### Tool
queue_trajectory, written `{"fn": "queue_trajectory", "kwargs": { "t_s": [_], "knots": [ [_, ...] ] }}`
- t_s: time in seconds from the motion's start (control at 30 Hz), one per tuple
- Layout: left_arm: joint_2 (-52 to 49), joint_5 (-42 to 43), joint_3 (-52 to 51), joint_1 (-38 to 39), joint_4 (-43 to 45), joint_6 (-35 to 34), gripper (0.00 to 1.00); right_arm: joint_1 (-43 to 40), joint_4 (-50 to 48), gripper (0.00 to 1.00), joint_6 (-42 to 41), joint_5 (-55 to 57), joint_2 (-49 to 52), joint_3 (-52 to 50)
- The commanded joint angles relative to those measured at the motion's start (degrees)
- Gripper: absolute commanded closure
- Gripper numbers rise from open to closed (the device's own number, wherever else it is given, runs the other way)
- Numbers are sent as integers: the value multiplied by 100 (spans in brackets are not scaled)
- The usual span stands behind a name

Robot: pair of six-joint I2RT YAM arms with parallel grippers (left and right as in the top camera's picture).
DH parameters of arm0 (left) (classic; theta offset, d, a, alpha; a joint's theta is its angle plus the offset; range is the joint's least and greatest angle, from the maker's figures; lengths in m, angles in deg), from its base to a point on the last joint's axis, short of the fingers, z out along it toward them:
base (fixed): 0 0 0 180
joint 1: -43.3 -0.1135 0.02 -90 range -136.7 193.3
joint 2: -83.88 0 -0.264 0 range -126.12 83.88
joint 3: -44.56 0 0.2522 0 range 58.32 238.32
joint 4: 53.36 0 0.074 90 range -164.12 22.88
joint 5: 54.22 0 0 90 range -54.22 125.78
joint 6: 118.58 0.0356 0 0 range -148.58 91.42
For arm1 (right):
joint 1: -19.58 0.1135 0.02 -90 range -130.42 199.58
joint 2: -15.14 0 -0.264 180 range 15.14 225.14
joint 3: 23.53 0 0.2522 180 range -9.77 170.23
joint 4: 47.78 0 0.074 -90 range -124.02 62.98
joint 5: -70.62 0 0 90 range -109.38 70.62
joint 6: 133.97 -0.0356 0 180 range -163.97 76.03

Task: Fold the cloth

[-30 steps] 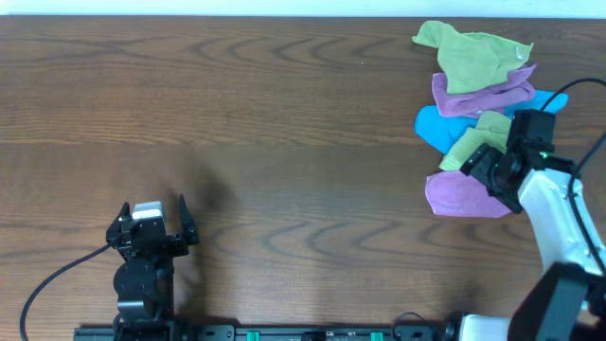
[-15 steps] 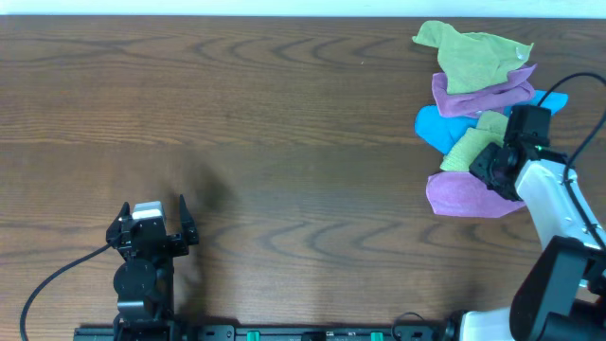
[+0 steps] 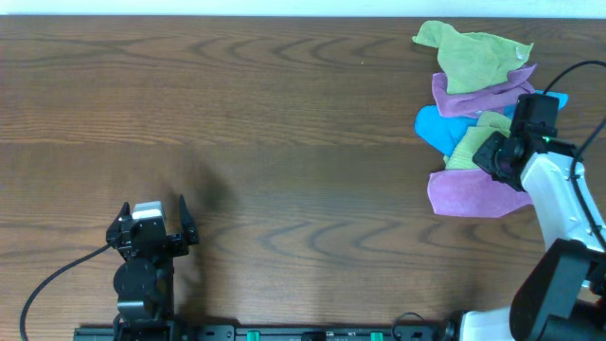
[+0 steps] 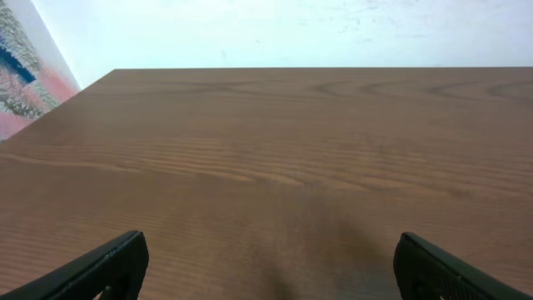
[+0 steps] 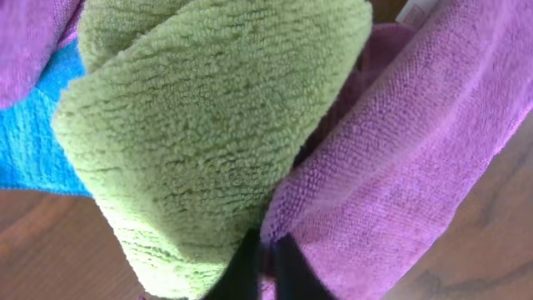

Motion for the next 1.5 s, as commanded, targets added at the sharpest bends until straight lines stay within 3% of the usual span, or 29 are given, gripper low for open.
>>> {"fn": "queue_trajectory", "kwargs": {
  "t_s": [0.0, 0.07, 0.13, 0.27, 0.47, 0.7, 1.0, 1.13, 1.47],
  "knots": [
    [-4, -59, -168, -17, -59, -63, 5, -24, 101, 73, 2, 15, -35, 90],
    [-4, -57, -168, -20, -57, -63, 5, -24, 208, 66, 2, 20, -35, 90],
    [-4, -57, -168, -20, -59, -63, 5, -24, 264, 78, 4, 20, -35, 90],
    [-4, -57, -168, -17, -59, -63, 5, -24, 363, 80, 2, 42, -35, 90],
    [-4, -59, -168, -20, -59, -63, 5, -24, 570, 71, 2, 61, -37, 90],
    [-4, -59, -168, -17, -57, -63, 5, -24, 505, 67, 0, 363, -35, 90],
    [-4, -59, -168, -17, -59, -63, 5, -26, 197, 71, 4, 531, -35, 83],
    [-4, -57, -168, -20, -57, -63, 5, -24, 2, 62, 94, 529, -35, 83],
    [-4, -59, -168, -20, -59, -63, 5, -24, -236, 62, 181, 529, 59, 79]
  ]
}}
